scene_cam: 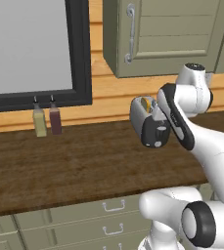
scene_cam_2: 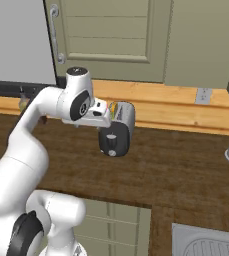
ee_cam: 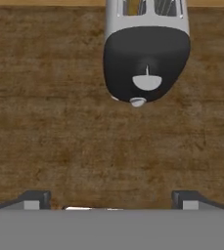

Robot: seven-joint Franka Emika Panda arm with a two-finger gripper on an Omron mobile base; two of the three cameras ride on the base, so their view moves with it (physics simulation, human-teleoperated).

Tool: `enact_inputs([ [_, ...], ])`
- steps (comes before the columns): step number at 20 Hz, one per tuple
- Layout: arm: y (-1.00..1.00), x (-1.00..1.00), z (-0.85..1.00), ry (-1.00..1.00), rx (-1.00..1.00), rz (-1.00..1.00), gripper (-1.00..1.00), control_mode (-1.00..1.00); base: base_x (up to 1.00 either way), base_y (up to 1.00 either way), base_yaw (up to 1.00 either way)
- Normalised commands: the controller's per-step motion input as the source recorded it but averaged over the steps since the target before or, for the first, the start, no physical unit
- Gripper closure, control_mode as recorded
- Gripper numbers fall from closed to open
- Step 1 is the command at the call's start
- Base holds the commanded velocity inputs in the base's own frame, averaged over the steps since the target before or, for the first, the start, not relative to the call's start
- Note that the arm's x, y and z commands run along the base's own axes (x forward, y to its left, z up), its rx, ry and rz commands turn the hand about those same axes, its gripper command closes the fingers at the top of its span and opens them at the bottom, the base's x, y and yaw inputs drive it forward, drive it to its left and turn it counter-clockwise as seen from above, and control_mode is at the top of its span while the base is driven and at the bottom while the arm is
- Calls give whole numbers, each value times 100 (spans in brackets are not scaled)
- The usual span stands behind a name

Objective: Start the toaster. Once the lever pops up, take the bread to the plate on the dining counter.

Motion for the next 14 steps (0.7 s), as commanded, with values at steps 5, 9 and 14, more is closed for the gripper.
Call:
enact_inputs([
  [5, -52, 23, -28, 0, 0, 0, -100, -100, 0, 0, 0],
  [9, -13, 9, -29, 0, 0, 0, -100, -100, 0, 0, 0],
  [14, -1, 19, -34, 0, 0, 0, -100, -100, 0, 0, 0],
])
